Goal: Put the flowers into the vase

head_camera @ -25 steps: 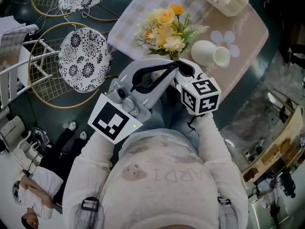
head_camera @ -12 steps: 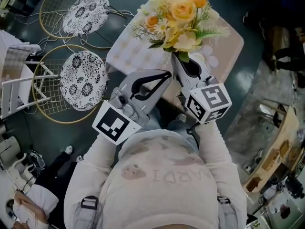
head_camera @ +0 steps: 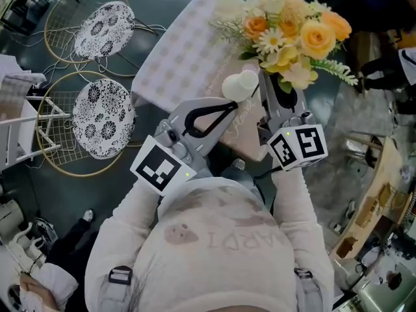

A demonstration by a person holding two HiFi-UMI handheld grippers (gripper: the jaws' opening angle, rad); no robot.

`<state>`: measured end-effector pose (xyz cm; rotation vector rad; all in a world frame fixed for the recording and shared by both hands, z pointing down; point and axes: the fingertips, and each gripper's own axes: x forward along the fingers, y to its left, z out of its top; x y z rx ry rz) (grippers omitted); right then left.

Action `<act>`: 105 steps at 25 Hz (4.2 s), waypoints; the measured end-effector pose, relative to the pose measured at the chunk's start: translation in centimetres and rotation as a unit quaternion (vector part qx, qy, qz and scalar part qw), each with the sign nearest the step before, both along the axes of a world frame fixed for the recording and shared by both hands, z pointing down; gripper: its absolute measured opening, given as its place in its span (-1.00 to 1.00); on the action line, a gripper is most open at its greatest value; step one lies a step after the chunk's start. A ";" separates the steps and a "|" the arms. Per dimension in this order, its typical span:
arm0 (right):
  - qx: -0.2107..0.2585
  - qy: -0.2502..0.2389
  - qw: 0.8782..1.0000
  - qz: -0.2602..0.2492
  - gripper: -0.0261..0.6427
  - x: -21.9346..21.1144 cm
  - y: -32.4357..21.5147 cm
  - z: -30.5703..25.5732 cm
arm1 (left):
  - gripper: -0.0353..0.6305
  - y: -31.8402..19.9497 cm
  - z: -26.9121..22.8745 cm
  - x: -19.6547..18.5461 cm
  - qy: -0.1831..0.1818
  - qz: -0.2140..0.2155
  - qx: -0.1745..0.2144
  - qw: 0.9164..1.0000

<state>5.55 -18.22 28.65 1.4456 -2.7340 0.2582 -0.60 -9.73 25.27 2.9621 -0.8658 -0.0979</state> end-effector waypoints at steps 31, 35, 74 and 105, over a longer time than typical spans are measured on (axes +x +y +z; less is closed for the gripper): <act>-0.012 0.002 0.998 0.058 -0.78 0.1 -3.9 9.7 | -0.35 -7.4 18.3 3.5 -0.108 0.062 -0.068 0.990; -0.012 0.006 0.998 0.063 -0.78 0.3 -4.2 9.9 | -0.28 -8.1 20.9 5.9 -0.143 0.103 -0.064 0.982; -0.149 0.100 0.980 0.082 -0.55 3.2 3.4 17.2 | -0.32 -8.4 22.3 5.9 -0.149 0.067 -0.085 0.983; -0.083 0.031 0.993 -0.074 -0.84 5.9 15.6 7.5 | -0.89 6.6 10.4 9.3 -0.108 0.027 -0.071 0.991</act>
